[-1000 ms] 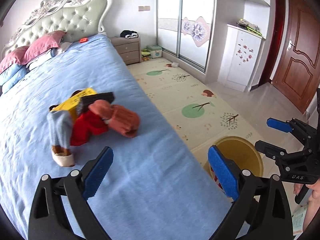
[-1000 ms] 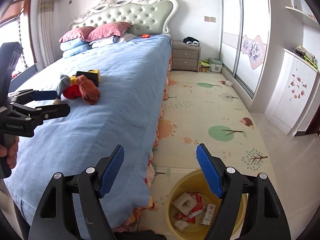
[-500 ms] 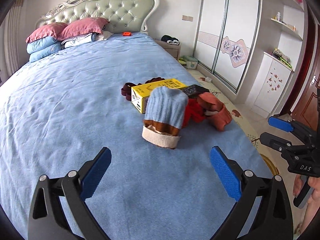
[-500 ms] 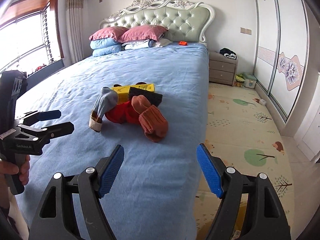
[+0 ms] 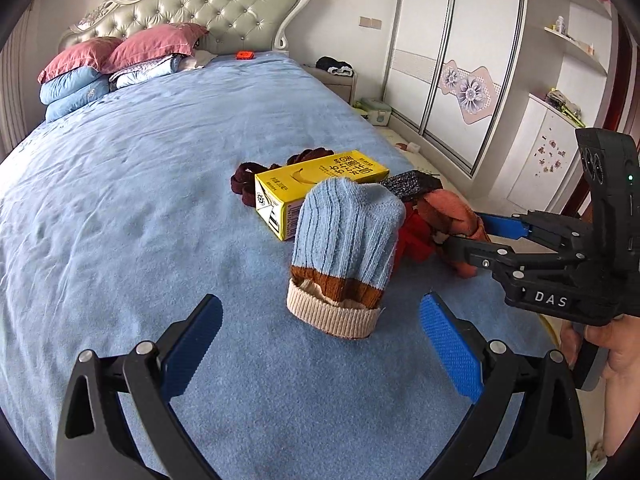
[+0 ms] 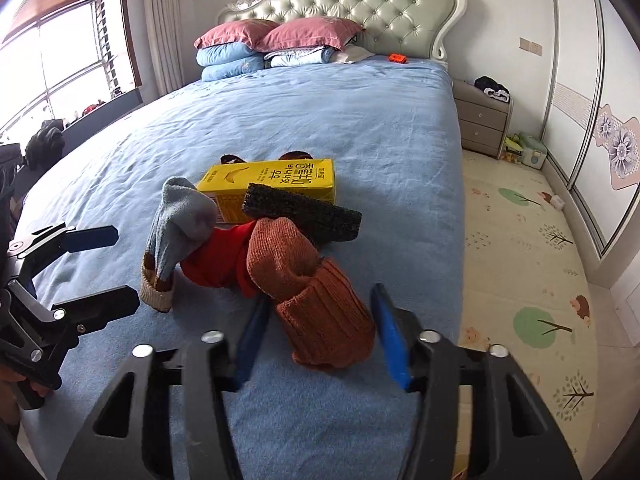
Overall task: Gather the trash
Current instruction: 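Grasp the orange knit sock with the right tool while the left tool grasps the blue knit sock, then carry both socks to the yellow bin and open both tools over it, then move both tools back over the sponge and red cloth on the bed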
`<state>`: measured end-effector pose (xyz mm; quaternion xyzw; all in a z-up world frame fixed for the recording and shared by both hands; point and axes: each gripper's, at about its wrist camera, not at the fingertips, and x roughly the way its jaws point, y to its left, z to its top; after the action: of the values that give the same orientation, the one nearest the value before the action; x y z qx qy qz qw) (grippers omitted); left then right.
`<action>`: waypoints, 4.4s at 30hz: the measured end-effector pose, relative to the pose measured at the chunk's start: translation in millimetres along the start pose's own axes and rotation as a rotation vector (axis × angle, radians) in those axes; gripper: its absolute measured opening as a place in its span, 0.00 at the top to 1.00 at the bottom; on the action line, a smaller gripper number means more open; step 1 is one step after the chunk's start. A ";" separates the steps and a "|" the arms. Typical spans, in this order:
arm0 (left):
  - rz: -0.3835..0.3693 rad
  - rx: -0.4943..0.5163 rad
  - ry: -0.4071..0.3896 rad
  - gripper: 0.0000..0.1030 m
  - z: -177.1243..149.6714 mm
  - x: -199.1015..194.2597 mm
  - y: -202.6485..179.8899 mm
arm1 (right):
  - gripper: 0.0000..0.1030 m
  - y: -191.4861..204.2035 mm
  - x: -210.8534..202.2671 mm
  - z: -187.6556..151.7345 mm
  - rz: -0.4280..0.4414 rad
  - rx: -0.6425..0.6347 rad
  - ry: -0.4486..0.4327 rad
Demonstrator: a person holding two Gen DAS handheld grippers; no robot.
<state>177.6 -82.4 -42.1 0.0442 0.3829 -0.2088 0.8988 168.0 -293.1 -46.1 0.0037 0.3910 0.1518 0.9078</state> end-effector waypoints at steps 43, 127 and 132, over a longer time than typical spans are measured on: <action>-0.165 -0.075 -0.106 0.80 -23.7 -74.5 -8.6 | 0.71 -0.7 -112.8 -59.5 0.097 0.105 -0.136; -0.405 0.434 0.290 0.26 -57.7 84.3 -376.4 | 0.48 -220.5 -216.5 -279.2 -0.279 0.527 0.003; -0.423 0.382 0.194 0.22 -48.9 44.6 -347.7 | 0.45 -198.5 -223.6 -255.9 -0.231 0.491 -0.046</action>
<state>30.2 -401.9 -80.1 0.1515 0.4215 -0.4545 0.7700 -104.8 -573.4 -90.2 0.1824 0.3930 -0.0524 0.8998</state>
